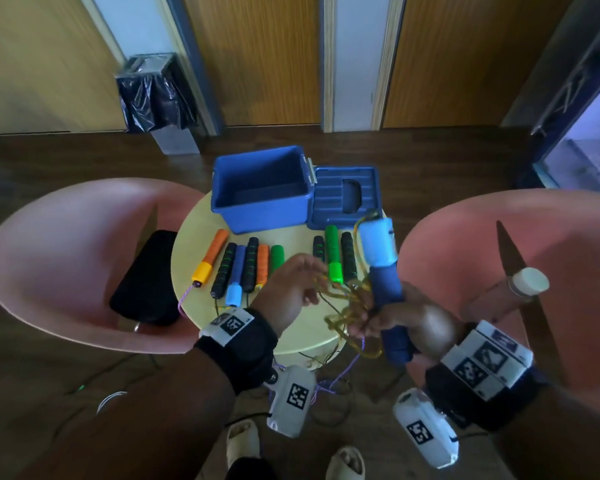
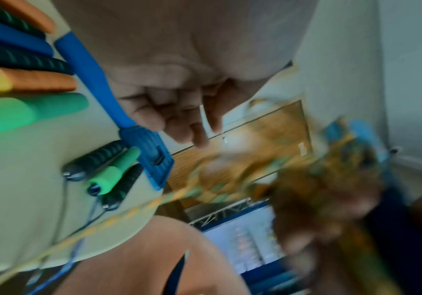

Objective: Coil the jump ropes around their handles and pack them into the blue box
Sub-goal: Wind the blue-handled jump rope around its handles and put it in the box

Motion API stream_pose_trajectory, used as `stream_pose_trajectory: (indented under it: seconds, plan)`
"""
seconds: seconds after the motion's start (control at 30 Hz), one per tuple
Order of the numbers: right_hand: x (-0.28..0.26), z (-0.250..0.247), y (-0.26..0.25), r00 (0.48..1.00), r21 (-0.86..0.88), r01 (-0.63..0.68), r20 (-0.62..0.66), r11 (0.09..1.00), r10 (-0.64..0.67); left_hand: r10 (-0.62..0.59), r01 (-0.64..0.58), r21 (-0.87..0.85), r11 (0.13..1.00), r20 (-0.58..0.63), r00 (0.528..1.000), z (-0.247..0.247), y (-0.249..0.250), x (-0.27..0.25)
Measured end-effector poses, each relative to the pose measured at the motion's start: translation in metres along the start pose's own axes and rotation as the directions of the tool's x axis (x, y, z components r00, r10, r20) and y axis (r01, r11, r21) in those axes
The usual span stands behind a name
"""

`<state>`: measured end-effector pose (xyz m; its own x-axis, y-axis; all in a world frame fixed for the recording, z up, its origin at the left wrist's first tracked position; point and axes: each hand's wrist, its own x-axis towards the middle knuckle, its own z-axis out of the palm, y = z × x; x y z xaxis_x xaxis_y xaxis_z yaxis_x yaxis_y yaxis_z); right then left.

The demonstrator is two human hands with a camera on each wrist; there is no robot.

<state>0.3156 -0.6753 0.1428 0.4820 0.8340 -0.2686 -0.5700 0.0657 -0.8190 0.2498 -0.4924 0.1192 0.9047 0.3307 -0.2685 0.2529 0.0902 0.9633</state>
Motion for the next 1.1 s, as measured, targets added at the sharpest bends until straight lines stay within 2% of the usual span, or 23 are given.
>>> stream_pose_trajectory:
  seconds: [0.03, 0.07, 0.1, 0.13, 0.2, 0.3, 0.4, 0.47, 0.53, 0.6, 0.67, 0.73, 0.9, 1.0, 1.1]
  plan:
    - [0.0, 0.006, -0.007, 0.999, 0.045, 0.043, -0.006, 0.998, -0.043, -0.048, 0.041, 0.14, 0.989, 0.047, 0.998, 0.001, -0.009, 0.001]
    - [0.0, 0.012, -0.015, 0.996, 0.097, 0.085, -0.013, 0.992, -0.084, -0.102, 0.051, 0.331, 0.942, 0.137, 0.985, 0.002, -0.018, -0.001]
    - [0.0, 0.019, -0.023, 0.992, 0.155, 0.123, -0.012, 0.98, -0.123, -0.163, 0.024, 0.5, 0.866, 0.236, 0.958, 0.004, -0.025, -0.004]
    - [0.0, 0.024, -0.03, 0.987, 0.198, 0.157, -0.012, 0.968, -0.158, -0.221, -0.003, 0.593, 0.805, 0.305, 0.927, 0.008, -0.031, -0.008]
    - [0.0, 0.031, -0.045, 0.971, 0.224, 0.239, -0.026, 0.945, -0.239, -0.288, -0.003, 0.62, 0.784, 0.368, 0.884, 0.014, -0.044, -0.013]
    - [-0.002, 0.03, -0.057, 0.93, 0.155, 0.367, -0.085, 0.917, -0.358, -0.372, 0.123, 0.635, 0.763, 0.276, 0.886, 0.016, -0.058, -0.015]
    - [0.001, 0.014, -0.05, 0.89, -0.039, 0.403, -0.214, 0.914, -0.402, -0.326, 0.145, 0.616, 0.774, 0.191, 0.926, 0.009, -0.063, -0.009]
    - [0.004, -0.002, -0.035, 0.883, -0.229, 0.321, -0.277, 0.919, -0.378, -0.257, 0.089, 0.577, 0.812, 0.216, 0.942, 0.009, -0.053, -0.008]
    - [0.008, -0.018, -0.013, 0.895, -0.403, 0.201, -0.296, 0.893, -0.335, -0.157, -0.017, 0.515, 0.857, 0.293, 0.943, 0.011, -0.038, -0.008]
    - [0.008, -0.023, 0.008, 0.917, -0.487, 0.104, -0.29, 0.867, -0.273, -0.081, -0.068, 0.404, 0.912, 0.34, 0.937, 0.013, -0.02, -0.008]
    - [0.01, -0.021, 0.025, 0.945, -0.478, 0.03, -0.272, 0.878, -0.18, -0.009, -0.094, 0.286, 0.954, 0.338, 0.941, 0.012, -0.005, -0.008]
    - [0.011, -0.013, 0.035, 0.966, -0.407, 0.01, -0.233, 0.913, -0.115, 0.031, -0.1, 0.216, 0.971, 0.303, 0.952, 0.009, 0.005, -0.01]
    - [0.018, 0.013, 0.04, 0.993, -0.227, -0.045, -0.114, 0.973, 0.02, 0.061, -0.104, 0.19, 0.976, 0.218, 0.974, -0.009, 0.009, -0.016]
    - [0.026, 0.028, 0.034, 0.985, -0.218, -0.091, -0.16, 0.972, 0.056, 0.048, -0.061, 0.126, 0.99, 0.098, 0.994, -0.02, 0.002, -0.021]
    - [0.038, 0.04, 0.023, 0.978, -0.178, -0.076, -0.204, 0.981, 0.039, -0.053, 0.049, -0.076, 0.996, -0.059, 0.997, -0.027, -0.018, -0.026]
